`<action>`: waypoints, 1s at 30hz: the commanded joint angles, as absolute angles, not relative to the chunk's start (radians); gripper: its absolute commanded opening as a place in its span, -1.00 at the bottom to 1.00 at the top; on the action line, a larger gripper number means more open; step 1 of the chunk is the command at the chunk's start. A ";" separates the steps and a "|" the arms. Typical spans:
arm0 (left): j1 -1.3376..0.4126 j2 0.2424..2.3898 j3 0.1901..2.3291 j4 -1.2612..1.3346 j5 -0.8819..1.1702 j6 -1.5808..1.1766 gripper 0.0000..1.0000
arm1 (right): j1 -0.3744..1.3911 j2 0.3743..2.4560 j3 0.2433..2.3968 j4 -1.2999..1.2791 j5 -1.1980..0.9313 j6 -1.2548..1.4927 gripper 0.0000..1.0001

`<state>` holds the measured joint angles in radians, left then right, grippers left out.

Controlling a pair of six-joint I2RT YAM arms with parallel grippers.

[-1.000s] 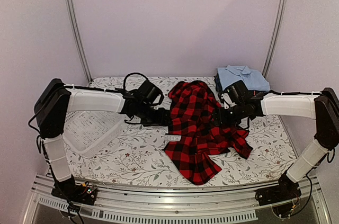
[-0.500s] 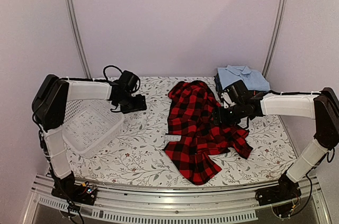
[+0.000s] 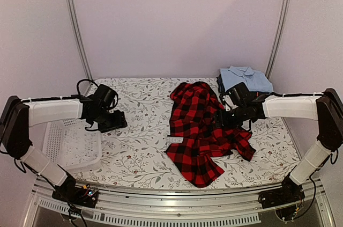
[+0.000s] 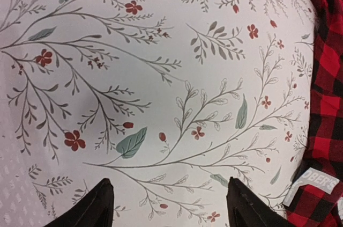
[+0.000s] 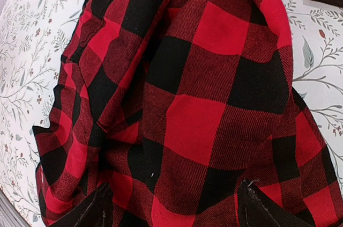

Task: Fold and stack the long sleeve shirts
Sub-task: Move the bin to the corner of the board, then flatten out the crumpled shirt at the center of the board.

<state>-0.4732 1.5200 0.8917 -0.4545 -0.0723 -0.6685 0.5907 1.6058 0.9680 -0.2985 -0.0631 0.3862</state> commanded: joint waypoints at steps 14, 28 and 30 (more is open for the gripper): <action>-0.270 1.348 0.855 -0.605 -0.055 -0.660 0.42 | 0.604 1.580 0.927 -0.295 -0.068 0.368 0.57; -0.641 1.506 0.996 -0.480 -0.008 -0.749 0.49 | 0.604 1.579 0.971 -0.322 -0.005 0.383 0.59; -0.675 1.548 1.005 -0.429 0.047 -0.753 0.49 | 0.604 1.590 0.982 -0.325 0.033 0.381 0.59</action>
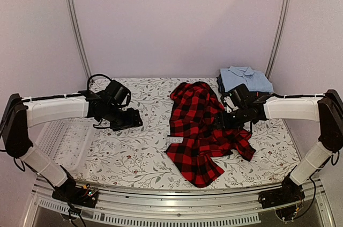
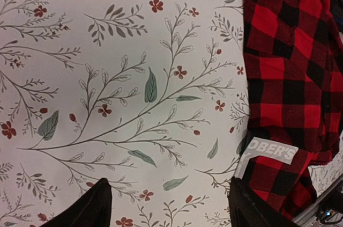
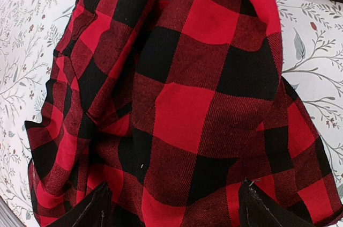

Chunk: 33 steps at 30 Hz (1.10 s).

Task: Fold and stack the long sleeve shirts
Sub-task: Flatten out the crumpled shirt at the center of the board.

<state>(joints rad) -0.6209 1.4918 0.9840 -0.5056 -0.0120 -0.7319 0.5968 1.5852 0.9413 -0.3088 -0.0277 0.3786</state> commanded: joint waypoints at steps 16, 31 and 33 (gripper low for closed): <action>-0.820 1.935 1.254 -0.303 0.150 -0.728 0.42 | 0.604 1.694 1.046 -0.310 0.072 0.375 0.55; -0.855 1.991 1.266 -0.304 0.210 -0.766 -0.42 | 0.604 1.767 1.061 -0.276 0.081 0.399 0.10; -0.850 1.978 1.256 -0.309 0.205 -0.763 -0.74 | 0.603 1.763 1.072 -0.290 0.095 0.400 -0.09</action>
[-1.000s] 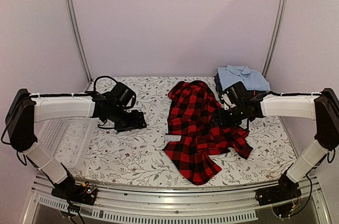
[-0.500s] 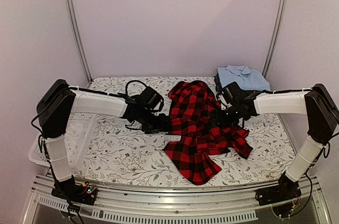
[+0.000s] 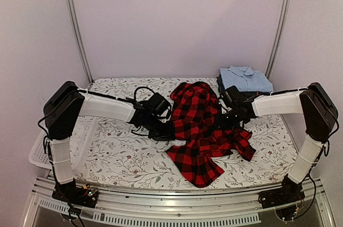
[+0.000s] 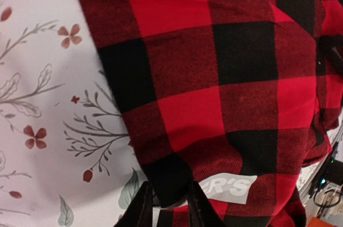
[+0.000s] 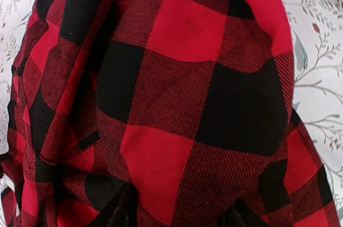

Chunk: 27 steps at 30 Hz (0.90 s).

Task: Fold and stack the long sleeve shirts
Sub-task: Flatten out the crumpled shirt at the center of the board.

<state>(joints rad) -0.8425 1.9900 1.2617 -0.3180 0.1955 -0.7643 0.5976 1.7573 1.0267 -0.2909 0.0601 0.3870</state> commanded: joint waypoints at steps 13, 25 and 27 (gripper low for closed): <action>-0.558 1.735 1.071 -0.409 0.143 -0.644 -1.00 | 0.603 1.717 1.131 -0.430 0.257 0.391 -1.00; -0.259 1.776 1.298 -0.563 0.090 -0.453 -1.00 | 0.510 1.688 1.281 -0.540 0.403 0.292 -1.00; -0.236 1.803 1.349 -0.561 0.100 -0.442 -1.00 | 0.482 1.700 1.315 -0.542 0.413 0.273 -1.00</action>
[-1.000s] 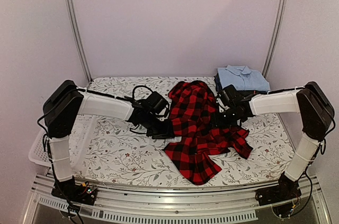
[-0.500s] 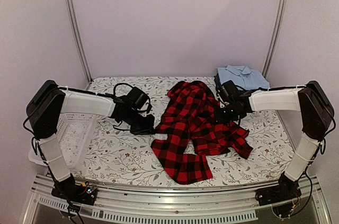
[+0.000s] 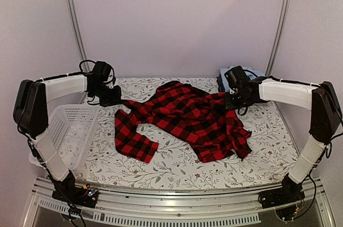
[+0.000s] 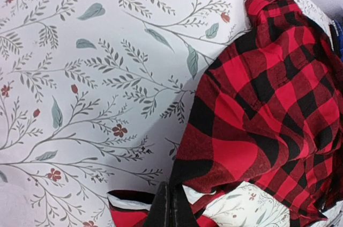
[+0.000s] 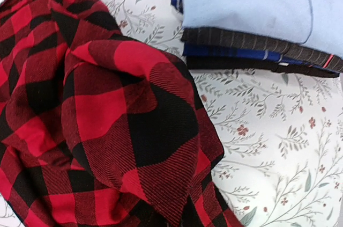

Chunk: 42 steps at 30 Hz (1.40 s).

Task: Fold and stack the long sleeve shirts
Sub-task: Flatten out the crumpled shirt at the center of the board.

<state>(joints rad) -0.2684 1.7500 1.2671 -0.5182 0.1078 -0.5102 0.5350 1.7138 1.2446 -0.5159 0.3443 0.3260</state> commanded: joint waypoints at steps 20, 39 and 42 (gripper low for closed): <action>-0.149 2.385 2.393 -0.838 0.104 -0.379 0.08 | 0.468 1.801 1.484 -0.602 0.257 0.227 0.14; -0.530 1.806 1.336 -0.368 0.294 -0.545 0.01 | 0.721 1.732 1.244 -0.521 0.168 0.331 0.41; -0.617 1.822 1.268 -0.281 0.320 -0.584 -0.02 | 0.722 1.749 1.222 -0.496 0.169 0.343 0.40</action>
<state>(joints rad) -0.5476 1.8160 1.3468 -0.4397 0.2474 -0.5068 0.7265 1.7439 1.2434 -0.5564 0.1780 0.3035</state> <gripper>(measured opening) 0.501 0.702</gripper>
